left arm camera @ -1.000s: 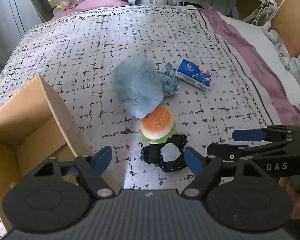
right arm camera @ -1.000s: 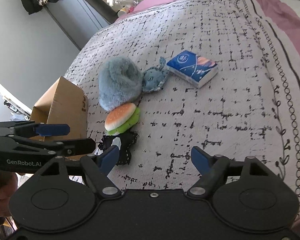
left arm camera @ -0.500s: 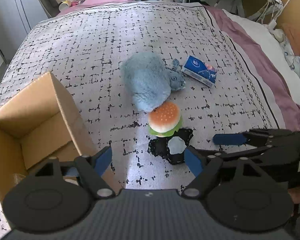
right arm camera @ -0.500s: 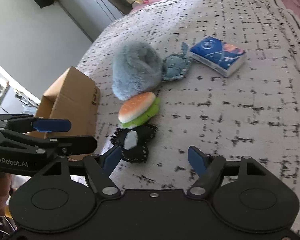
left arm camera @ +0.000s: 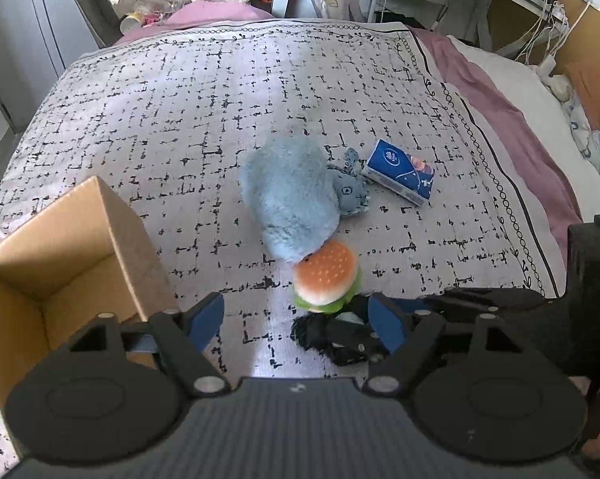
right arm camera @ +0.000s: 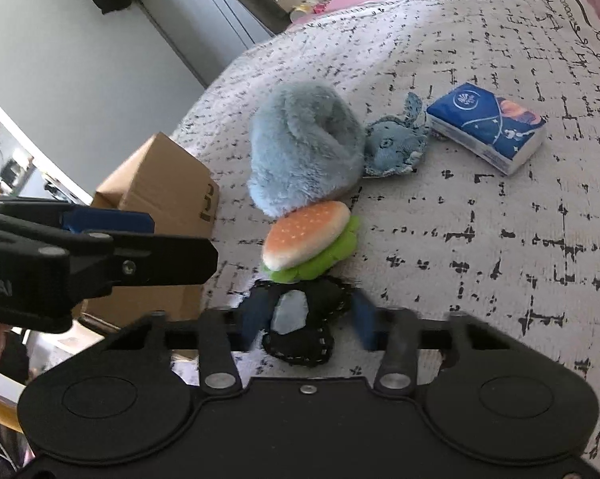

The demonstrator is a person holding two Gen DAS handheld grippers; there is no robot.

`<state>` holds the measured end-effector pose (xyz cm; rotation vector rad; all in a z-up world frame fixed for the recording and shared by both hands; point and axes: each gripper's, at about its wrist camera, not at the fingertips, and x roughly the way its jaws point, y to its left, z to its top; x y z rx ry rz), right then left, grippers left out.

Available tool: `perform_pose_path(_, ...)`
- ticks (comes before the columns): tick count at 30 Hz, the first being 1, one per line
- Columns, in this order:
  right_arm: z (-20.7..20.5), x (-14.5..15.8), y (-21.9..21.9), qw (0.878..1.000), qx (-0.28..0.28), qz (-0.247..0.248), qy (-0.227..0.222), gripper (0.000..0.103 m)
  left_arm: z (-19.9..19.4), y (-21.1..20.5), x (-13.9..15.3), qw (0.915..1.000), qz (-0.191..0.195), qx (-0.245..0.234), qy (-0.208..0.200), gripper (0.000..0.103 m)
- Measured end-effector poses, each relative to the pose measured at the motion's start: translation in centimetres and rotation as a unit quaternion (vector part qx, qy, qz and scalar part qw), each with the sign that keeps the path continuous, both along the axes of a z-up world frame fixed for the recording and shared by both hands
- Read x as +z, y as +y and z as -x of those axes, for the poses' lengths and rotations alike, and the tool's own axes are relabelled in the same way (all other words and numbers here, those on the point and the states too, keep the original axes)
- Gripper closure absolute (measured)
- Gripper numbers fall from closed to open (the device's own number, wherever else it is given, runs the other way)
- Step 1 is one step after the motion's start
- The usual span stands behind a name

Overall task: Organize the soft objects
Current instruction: 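Close right gripper on black-and-white plush while left gripper grasps burger toy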

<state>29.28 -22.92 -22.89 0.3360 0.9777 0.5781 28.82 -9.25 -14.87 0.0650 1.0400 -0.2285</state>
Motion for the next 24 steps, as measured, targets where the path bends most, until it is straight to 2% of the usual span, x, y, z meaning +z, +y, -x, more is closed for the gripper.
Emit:
perform_pose_path(2, -0.2, 0.0, -0.4, 1.0, 0.001, -0.003, 0.002, 0.078, -0.3, -0.2, -0.2, 1.0, 0.006, -0.001, 0.004, 0.024)
perform_pose_path(5, 0.0, 0.0, -1.0, 1.0, -0.001, -0.006, 0.008, 0.081, -0.7, -0.5, -0.4, 0.9999, 0.008, -0.004, 0.007, 0.024)
perform_pose_path(9, 0.4, 0.4, -1.9, 1.0, -0.008, 0.01, 0.005, 0.081, -1.3, -1.1, -1.0, 0.9998, 0.009, -0.01, 0.013, 0.024)
perform_pose_path(17, 0.4, 0.1, -4.4, 0.999, -0.033, 0.006, 0.022, 0.081, -3.1, -2.6, -3.0, 0.9987, 0.024, -0.018, 0.042, 0.024)
perform_pose_path(24, 0.7, 0.1, -4.9, 0.999, -0.04, 0.012, 0.022, 0.081, -4.8, -3.5, -4.9, 0.9974, 0.032, -0.01, 0.064, 0.024)
